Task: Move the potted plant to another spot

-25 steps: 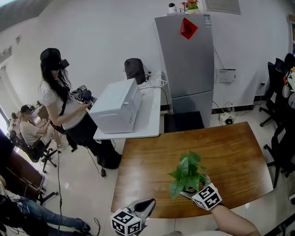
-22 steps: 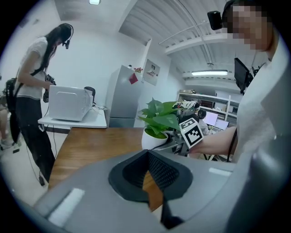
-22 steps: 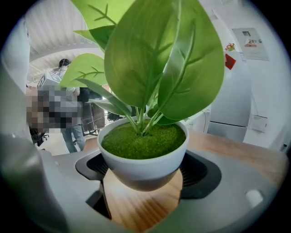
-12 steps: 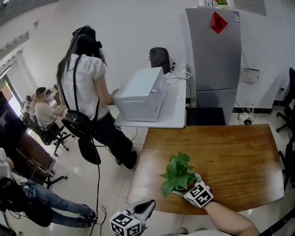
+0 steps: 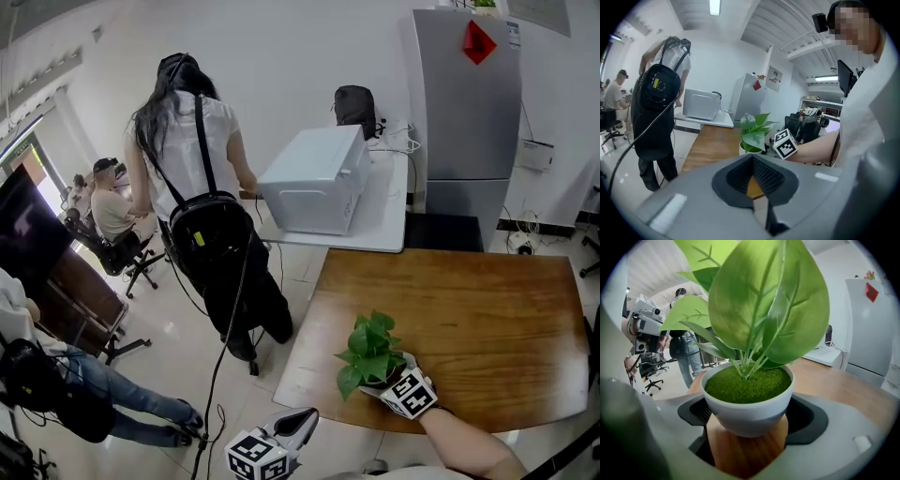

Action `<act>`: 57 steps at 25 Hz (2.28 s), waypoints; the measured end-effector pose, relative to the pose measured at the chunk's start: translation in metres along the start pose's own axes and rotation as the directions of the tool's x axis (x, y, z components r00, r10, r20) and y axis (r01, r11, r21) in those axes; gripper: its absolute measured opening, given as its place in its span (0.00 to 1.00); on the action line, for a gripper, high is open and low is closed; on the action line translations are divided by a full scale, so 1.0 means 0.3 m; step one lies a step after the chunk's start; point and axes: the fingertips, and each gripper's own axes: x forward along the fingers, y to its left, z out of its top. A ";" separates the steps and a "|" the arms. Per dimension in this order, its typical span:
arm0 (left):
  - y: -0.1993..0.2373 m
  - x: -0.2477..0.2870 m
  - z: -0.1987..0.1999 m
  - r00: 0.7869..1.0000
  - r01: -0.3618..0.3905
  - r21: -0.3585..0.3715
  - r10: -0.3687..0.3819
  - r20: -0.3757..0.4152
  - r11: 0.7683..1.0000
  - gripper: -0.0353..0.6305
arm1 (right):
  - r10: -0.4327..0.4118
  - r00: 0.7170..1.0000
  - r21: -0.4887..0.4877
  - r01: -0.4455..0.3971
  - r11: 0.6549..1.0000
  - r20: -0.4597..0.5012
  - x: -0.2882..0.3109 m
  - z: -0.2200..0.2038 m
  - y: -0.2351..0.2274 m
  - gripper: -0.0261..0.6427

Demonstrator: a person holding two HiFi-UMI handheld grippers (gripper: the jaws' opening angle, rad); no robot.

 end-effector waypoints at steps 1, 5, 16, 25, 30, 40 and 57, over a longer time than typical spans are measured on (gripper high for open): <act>0.005 -0.004 -0.003 1.000 -0.004 -0.001 0.004 -0.001 1.000 0.03 | -0.001 1.000 0.003 0.001 1.000 -0.002 0.007 -0.006 -0.002 0.74; 0.029 -0.015 -0.004 1.000 -0.018 -0.003 0.018 0.001 1.000 0.03 | -0.001 1.000 0.002 0.001 1.000 -0.015 0.028 -0.021 -0.010 0.73; 0.046 -0.013 -0.007 1.000 -0.010 0.003 0.010 -0.004 1.000 0.03 | 0.007 1.000 0.025 -0.007 1.000 -0.004 0.044 -0.031 -0.019 0.73; 0.050 -0.008 -0.001 1.000 0.006 0.006 -0.006 -0.007 1.000 0.03 | 0.018 1.000 0.021 -0.017 1.000 -0.012 0.043 -0.025 -0.016 0.74; 0.056 -0.001 0.004 1.000 0.018 0.011 -0.018 0.002 1.000 0.03 | 0.034 0.999 0.039 -0.034 0.999 -0.003 0.038 -0.029 -0.011 0.75; 0.039 0.023 0.014 0.998 0.066 0.018 -0.066 0.015 0.998 0.03 | -0.003 1.000 0.093 0.002 0.996 0.016 -0.105 -0.033 -0.031 0.79; -0.106 0.044 0.043 0.983 0.182 0.028 -0.182 0.029 0.983 0.03 | -0.102 0.969 0.199 0.057 0.978 0.223 -0.564 0.139 0.079 0.09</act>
